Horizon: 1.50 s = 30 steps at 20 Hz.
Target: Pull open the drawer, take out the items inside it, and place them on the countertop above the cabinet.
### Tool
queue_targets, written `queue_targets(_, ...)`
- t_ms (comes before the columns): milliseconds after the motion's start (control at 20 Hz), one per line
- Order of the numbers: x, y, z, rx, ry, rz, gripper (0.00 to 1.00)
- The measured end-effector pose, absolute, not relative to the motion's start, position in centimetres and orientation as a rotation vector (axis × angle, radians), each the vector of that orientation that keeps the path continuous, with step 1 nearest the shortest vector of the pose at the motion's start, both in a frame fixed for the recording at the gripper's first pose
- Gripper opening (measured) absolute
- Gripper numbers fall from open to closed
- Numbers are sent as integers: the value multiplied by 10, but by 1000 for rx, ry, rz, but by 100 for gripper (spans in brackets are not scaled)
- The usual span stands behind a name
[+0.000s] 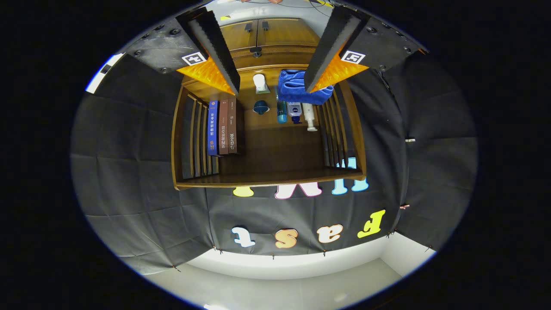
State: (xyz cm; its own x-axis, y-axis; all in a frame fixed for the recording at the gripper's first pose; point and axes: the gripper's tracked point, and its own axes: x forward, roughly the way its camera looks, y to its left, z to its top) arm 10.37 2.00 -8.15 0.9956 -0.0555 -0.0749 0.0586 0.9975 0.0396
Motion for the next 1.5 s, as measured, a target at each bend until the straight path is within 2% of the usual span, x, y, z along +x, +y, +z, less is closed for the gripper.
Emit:
queue_targets(400, 52, 20, -65, 42, 62, -50, 98)
queue_targets(850, 42, 17, -69, 22, 92, -29, 99)
queue_targets(1150, 34, 2, -50, 52, 63, -74, 99)
queue_targets(1500, 36, 15, -52, 83, 75, -33, 99)
